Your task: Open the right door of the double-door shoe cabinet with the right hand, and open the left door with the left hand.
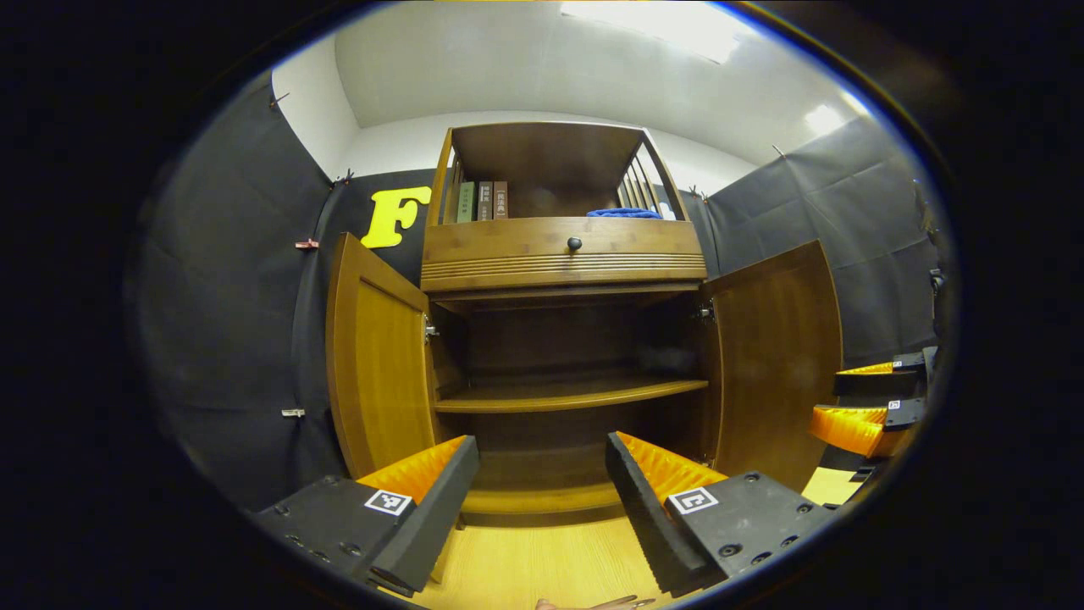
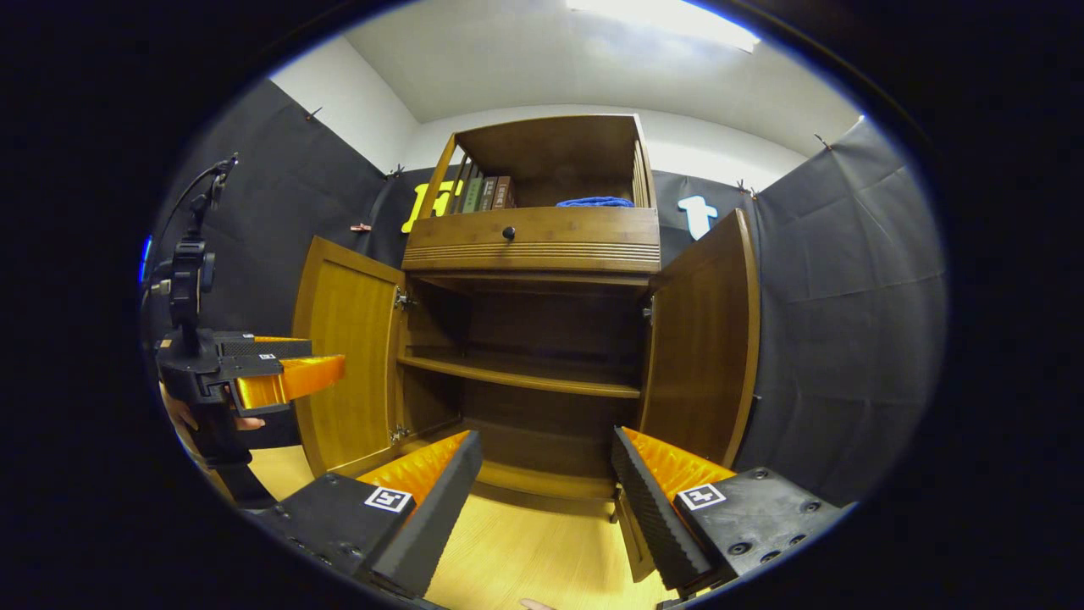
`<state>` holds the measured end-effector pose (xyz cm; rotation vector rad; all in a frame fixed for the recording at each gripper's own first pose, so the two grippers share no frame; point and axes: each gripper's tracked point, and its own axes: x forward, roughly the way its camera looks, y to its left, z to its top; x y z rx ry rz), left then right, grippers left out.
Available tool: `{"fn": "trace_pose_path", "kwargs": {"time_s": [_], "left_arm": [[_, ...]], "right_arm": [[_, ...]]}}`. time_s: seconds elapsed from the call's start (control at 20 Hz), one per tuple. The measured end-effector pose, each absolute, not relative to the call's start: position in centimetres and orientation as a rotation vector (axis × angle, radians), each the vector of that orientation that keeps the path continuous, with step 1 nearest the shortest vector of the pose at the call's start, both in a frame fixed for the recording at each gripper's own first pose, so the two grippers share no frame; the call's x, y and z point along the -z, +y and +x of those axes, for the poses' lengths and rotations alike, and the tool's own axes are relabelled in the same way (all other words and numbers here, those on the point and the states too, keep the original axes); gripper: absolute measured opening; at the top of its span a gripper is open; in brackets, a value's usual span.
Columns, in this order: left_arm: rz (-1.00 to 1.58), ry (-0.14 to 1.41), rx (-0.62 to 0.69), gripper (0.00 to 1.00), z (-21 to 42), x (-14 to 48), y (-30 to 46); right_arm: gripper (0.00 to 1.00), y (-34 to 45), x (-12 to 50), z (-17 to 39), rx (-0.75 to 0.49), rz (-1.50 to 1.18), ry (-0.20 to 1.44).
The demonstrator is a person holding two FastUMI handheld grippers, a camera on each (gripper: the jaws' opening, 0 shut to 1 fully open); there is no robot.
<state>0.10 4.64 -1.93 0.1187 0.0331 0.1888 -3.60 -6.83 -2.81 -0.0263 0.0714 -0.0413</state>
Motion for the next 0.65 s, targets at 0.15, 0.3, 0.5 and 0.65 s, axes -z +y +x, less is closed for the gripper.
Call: {"fn": "trace_pose_path", "kwargs": {"time_s": [0.15, 0.3, 0.5, 0.65], "left_arm": [[0.109, 0.032, -0.196, 0.92, 0.11, 2.15, 4.8], [0.092, 0.042, -0.19, 0.92, -0.06, 2.52, 4.51], [0.097, 0.052, -0.192, 0.92, -0.08, 2.83, 4.51], [0.099, 0.049, -0.191, 0.92, -0.05, 2.82, 4.55]], "right_arm": [[0.99, -6.86, 2.8, -3.71, 0.041, -0.025, 0.071], [0.98, -6.81, 3.04, -3.81, 0.036, -0.03, 0.079], [0.98, -6.77, 3.28, -4.09, 0.035, -0.03, 0.085], [0.98, -6.44, 3.28, -4.13, 0.028, -0.023, 0.08]]}}
